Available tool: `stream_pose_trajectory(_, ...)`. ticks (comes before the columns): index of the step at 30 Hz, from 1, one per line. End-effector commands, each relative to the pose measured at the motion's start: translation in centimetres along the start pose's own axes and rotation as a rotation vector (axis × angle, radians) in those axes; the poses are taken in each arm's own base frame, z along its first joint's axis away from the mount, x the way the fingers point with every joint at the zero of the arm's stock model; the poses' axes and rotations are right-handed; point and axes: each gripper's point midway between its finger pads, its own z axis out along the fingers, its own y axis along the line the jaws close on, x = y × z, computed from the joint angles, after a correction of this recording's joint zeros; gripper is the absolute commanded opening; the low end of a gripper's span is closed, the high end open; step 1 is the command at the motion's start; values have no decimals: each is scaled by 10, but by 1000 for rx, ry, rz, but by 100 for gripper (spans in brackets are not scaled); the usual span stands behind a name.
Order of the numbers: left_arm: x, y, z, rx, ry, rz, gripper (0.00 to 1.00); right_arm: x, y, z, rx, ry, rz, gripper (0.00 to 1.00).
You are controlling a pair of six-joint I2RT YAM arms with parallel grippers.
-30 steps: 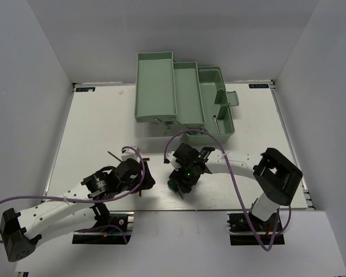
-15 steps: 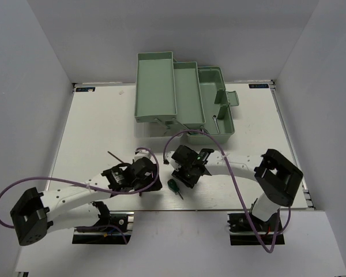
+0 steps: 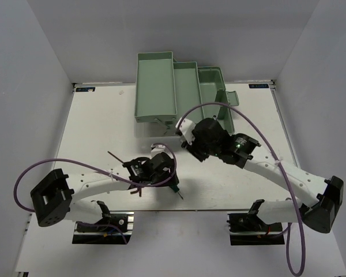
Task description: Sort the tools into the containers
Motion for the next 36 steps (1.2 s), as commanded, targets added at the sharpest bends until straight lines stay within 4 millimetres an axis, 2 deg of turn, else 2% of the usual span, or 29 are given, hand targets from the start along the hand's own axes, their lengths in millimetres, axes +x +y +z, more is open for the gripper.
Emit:
stream_pose_trajectory(1,-13,-21,0,10,-41,-63,72,-33,-69,-18,307,-64,1,0)
stream_pose_trajectory(2,-11,-21,2,-7,-31,-75,72,-43,-82,-20,361,-87,13,0)
stream_pose_trajectory(3,-12,-18,5,-34,-31,-85,72,-66,-97,-25,419,-159,33,0)
stream_pose_trajectory(4,-5,-16,9,-73,-4,-96,72,-70,-117,-19,495,-131,58,0)
stream_pose_trajectory(5,-6,-14,11,-96,-6,-103,72,-76,-123,-17,512,-138,79,0)
stream_pose_trajectory(6,-1,-14,13,-102,4,-92,72,-92,-137,-21,547,-178,108,0)
stream_pose_trajectory(7,-3,-17,14,-91,-3,-107,72,-98,-149,-7,581,-159,123,0)
stream_pose_trajectory(8,1,-20,17,-87,2,-111,72,-103,-157,-3,596,-167,139,0)
stream_pose_trajectory(9,1,-20,17,-87,2,-111,72,-102,-160,14,586,-143,142,0)
stream_pose_trajectory(10,3,-19,20,-99,7,-123,72,-120,-173,13,594,-174,163,0)
stream_pose_trajectory(11,5,-20,20,-99,1,-126,72,-120,-177,20,576,-170,184,0)
stream_pose_trajectory(12,3,-20,20,-112,-5,-124,72,-129,-184,30,574,-166,199,0)
stream_pose_trajectory(13,3,-26,19,-97,-7,-119,72,-131,-188,26,562,-142,210,0)
stream_pose_trajectory(14,2,-23,18,-114,-13,-126,72,-117,-194,57,524,-83,236,0)
stream_pose_trajectory(15,4,-21,21,-122,-9,-123,72,-125,-202,55,526,-104,272,0)
stream_pose_trajectory(16,4,-24,21,-121,-14,-116,72,-116,-205,59,512,-68,287,0)
stream_pose_trajectory(17,2,-26,20,-120,-15,-116,72,-111,-207,72,476,-50,324,0)
stream_pose_trajectory(19,4,-28,22,-140,-12,-111,72,-104,-210,77,449,-43,351,1)
stream_pose_trajectory(21,10,-23,26,-168,-5,-94,73,-94,-213,80,430,-29,381,10)
stream_pose_trajectory(23,8,-25,27,-159,-10,-108,73,-90,-210,82,397,-25,391,14)
stream_pose_trajectory(26,13,-27,30,-167,-2,-106,73,-84,-208,81,345,-18,418,35)
stream_pose_trajectory(27,15,-25,33,-178,2,-115,73,-84,-208,79,324,-24,431,45)
stream_pose_trajectory(30,17,-26,37,-187,0,-112,73,-82,-205,76,287,-34,449,50)
stream_pose_trajectory(31,18,-24,39,-195,3,-110,73,-82,-204,75,273,-37,455,55)
stream_pose_trajectory(32,18,-24,39,-195,3,-110,73,-82,-200,76,250,-39,454,55)
stream_pose_trajectory(36,22,-24,44,-211,4,-107,73,-79,-196,70,218,-40,472,66)
